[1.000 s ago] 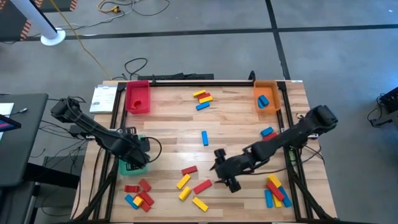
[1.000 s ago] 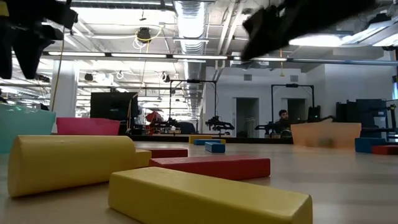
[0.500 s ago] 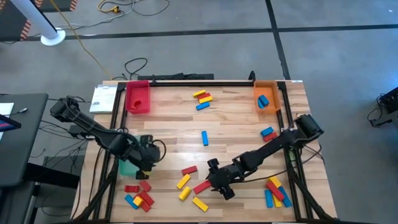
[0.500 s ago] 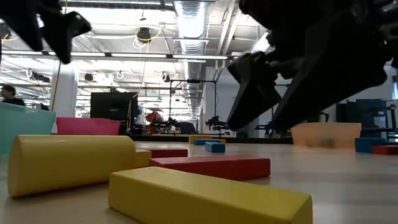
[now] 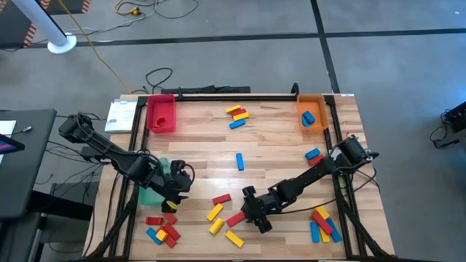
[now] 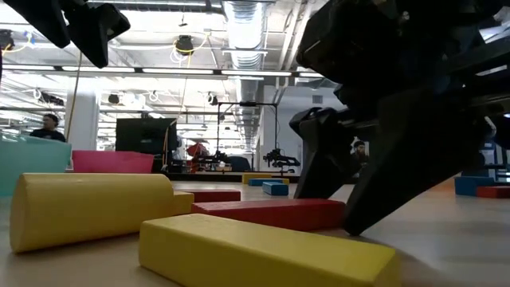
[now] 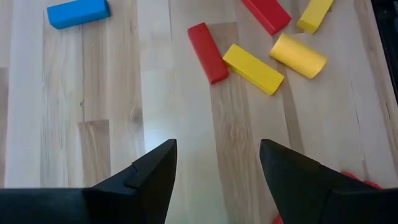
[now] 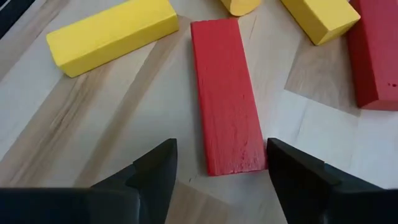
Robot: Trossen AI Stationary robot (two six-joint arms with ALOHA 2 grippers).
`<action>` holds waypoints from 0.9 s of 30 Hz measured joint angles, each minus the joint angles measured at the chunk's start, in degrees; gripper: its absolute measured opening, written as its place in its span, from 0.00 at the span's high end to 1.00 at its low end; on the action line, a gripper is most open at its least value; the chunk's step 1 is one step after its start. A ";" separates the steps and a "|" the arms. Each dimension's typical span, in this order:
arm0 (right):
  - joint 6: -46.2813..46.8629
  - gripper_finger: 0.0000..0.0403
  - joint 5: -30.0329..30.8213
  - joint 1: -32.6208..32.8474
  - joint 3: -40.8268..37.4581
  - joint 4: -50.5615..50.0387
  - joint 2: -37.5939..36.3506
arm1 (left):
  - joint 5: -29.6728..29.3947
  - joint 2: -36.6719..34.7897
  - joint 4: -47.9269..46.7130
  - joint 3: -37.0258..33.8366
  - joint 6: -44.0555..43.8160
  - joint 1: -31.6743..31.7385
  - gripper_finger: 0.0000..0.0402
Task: Sort blocks
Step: Put the red block into the red bin
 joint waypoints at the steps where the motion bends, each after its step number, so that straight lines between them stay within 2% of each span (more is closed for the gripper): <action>1: -0.15 0.39 0.02 0.00 0.00 0.11 0.00 | 0.00 0.00 0.04 0.00 0.00 0.00 0.44; 11: -1.61 0.74 0.26 -0.04 0.00 -0.25 -0.20 | -0.01 0.00 3.57 0.00 1.89 0.00 0.44; 14: -1.65 0.75 0.22 -0.04 0.00 -0.25 -0.20 | -0.02 0.00 3.91 0.00 1.99 0.00 0.44; 19: -1.39 0.71 0.26 -0.04 0.00 -0.25 -0.15 | -0.02 0.00 4.46 0.00 1.99 0.00 0.44; 25: -1.17 0.74 0.21 -0.33 -0.02 -0.34 -0.16 | -0.11 0.00 6.14 0.00 2.89 -0.02 0.44; 27: -1.39 0.74 0.22 -0.41 -0.06 -0.62 -0.56 | -2.04 0.00 6.22 0.00 3.58 -0.02 0.44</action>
